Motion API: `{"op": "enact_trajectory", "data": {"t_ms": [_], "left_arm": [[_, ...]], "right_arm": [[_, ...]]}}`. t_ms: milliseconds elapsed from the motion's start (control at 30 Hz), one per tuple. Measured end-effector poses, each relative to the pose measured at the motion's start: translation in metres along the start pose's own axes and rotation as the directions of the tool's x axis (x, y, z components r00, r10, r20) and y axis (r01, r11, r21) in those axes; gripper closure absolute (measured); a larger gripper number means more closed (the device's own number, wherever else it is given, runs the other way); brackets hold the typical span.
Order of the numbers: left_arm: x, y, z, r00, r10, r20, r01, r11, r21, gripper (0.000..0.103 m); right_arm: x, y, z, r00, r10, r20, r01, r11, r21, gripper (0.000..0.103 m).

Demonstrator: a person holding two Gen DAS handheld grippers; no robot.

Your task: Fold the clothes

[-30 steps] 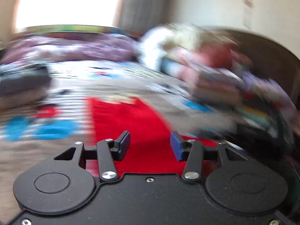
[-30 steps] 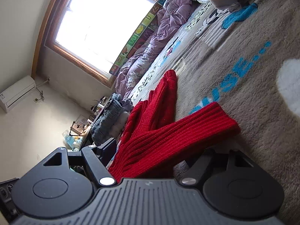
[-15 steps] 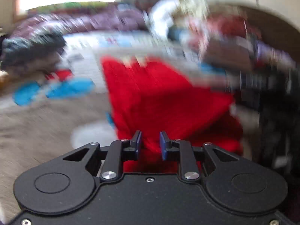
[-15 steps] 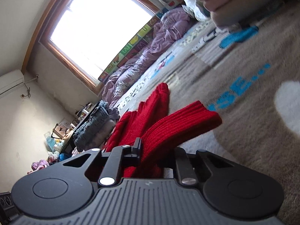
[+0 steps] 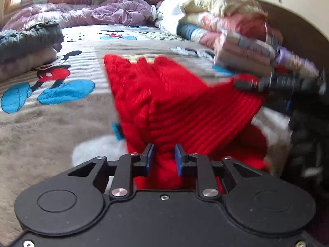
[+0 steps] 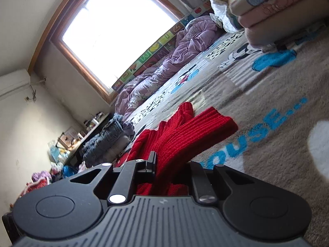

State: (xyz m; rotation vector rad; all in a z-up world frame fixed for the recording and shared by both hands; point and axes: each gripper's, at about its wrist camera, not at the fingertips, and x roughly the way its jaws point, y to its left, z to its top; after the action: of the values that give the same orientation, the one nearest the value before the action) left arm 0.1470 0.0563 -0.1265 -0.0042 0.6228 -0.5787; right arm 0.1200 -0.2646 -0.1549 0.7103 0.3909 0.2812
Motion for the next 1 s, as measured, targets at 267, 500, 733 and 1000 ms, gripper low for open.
{"op": "enact_trajectory", "data": {"t_ms": [267, 500, 733, 1000], "left_arm": [[-0.008, 0.028, 0.022, 0.985, -0.142, 0.102, 0.137, 0.989, 0.056, 0.084], [-0.019, 0.018, -0.001, 0.963, -0.246, 0.111, 0.224, 0.959, 0.176, 0.036], [-0.022, -0.002, -0.021, 0.975, -0.218, 0.040, 0.193, 0.925, 0.327, 0.036], [-0.009, -0.012, -0.039, 0.991, -0.131, 0.034, 0.107, 0.911, 0.398, 0.071]], "right_arm": [[-0.006, 0.027, 0.013, 0.998, -0.054, -0.016, 0.052, 0.993, -0.104, 0.087], [0.002, 0.047, 0.025, 0.994, -0.103, -0.033, 0.096, 0.981, -0.169, 0.086], [0.025, 0.075, 0.042, 0.984, -0.153, -0.090, 0.130, 0.966, -0.225, 0.086], [0.067, 0.099, 0.058, 0.954, -0.253, -0.160, 0.208, 0.945, -0.254, 0.085]]}}
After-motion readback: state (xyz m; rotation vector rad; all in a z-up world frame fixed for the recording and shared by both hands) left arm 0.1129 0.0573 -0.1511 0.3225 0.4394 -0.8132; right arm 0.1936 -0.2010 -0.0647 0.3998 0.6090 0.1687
